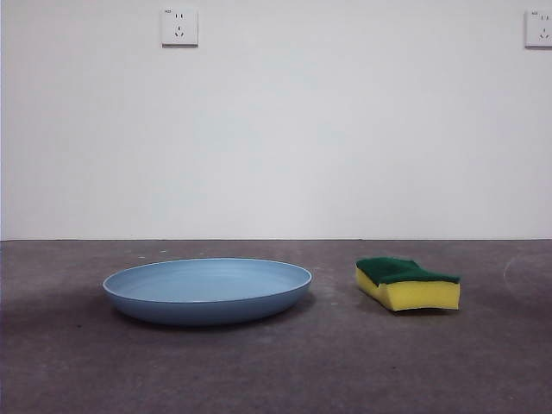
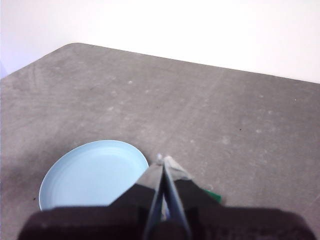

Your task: Pick up the plate,pick up the cloth,clean the plate with the cloth

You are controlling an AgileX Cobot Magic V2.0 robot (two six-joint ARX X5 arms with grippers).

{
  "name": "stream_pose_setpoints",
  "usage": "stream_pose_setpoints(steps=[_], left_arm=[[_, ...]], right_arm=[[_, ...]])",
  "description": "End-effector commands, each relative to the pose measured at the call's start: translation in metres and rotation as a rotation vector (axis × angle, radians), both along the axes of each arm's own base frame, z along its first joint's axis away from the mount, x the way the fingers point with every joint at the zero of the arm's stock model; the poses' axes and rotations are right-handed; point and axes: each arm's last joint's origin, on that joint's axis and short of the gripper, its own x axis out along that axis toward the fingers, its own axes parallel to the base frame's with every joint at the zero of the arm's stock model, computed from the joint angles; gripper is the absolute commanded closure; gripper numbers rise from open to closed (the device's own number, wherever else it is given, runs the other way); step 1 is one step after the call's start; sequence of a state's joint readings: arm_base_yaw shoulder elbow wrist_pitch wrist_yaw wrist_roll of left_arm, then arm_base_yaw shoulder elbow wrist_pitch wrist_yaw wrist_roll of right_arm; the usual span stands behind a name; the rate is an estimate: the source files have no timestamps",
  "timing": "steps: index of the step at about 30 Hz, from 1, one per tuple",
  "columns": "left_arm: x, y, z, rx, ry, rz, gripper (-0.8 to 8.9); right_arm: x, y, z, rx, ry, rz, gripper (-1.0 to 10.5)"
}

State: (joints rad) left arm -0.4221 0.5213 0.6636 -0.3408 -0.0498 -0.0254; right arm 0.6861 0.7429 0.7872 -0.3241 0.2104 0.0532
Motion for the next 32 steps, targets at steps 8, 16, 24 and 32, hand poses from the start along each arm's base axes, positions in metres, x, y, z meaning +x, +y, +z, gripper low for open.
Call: stream_pose_setpoints(steps=[8, 16, 24, 32], left_arm=[[-0.007, 0.003, -0.031, -0.002, 0.065, 0.002, 8.15], [-0.008, 0.003, -0.039, 0.036, 0.149, 0.005, 8.15], [-0.008, 0.003, -0.041, 0.084, 0.15, -0.007, 8.15], [-0.014, 0.019, -0.045, 0.047, -0.024, 0.102, 8.15]], right_arm=[[-0.001, 0.0, -0.011, -0.027, -0.004, 0.014, 9.5], [-0.001, 0.0, -0.011, -0.031, -0.001, 0.009, 9.5], [-0.001, 0.0, -0.011, -0.031, -0.001, 0.01, 9.5], [-0.001, 0.0, -0.012, -0.031, -0.001, 0.009, 9.5]])
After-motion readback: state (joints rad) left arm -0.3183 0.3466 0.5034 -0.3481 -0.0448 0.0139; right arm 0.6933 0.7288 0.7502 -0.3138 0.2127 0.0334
